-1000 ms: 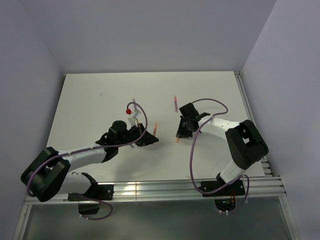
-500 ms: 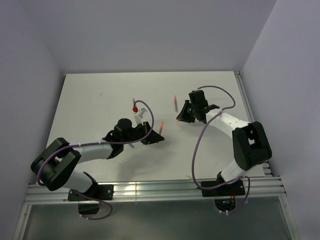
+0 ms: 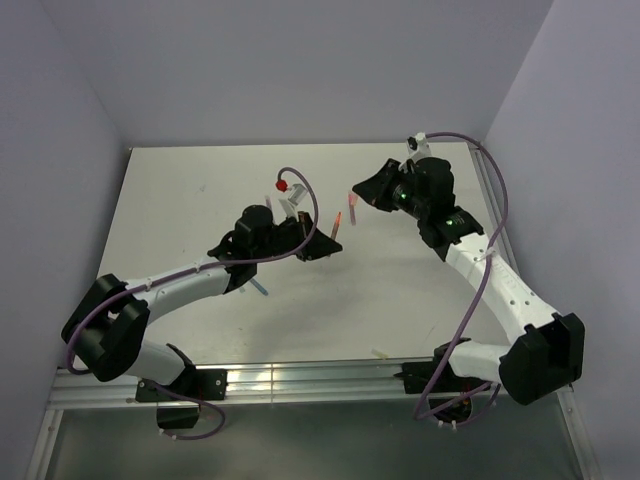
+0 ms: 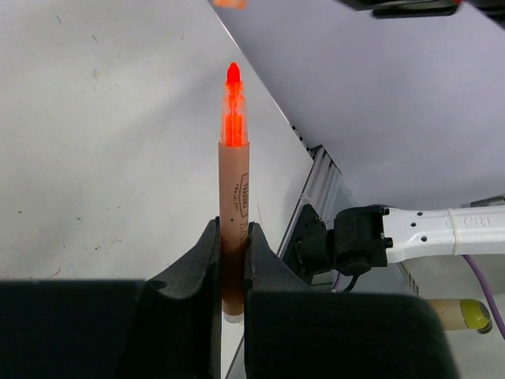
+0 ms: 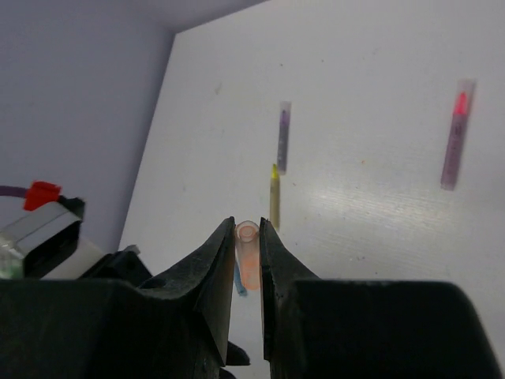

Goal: Insert the pens into the pen caps
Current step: Insert the pen cap onto the pen.

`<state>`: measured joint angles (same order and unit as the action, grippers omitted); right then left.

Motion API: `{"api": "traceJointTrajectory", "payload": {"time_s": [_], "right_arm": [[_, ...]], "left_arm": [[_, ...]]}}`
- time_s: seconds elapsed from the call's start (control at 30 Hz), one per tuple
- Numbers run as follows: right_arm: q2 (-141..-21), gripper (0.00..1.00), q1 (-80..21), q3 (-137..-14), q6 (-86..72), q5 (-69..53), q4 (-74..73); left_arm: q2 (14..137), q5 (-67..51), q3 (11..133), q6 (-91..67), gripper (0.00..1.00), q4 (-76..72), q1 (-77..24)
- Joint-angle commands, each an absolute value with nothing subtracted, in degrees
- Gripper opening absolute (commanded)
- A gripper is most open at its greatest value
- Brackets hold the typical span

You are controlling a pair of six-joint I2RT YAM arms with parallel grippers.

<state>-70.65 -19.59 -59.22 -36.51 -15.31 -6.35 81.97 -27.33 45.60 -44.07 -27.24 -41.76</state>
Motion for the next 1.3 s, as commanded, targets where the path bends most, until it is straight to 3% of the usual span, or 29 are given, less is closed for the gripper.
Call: {"api": "traceJointTrajectory", "payload": {"time_s": [0.0,1.27], "right_arm": [[-68.7,0.0,-19.2,-61.9,-36.8,-17.4,-3.3],[-69.9,0.0,-23.0,-61.9,-37.4,-23.0,-1.4]], "left_arm": [[81.0,-28.9,48.0,-42.7,0.0,-26.1,-42.0],[78.3,-29.0,49.5,-39.5,0.0,-23.9,-42.0]]}}
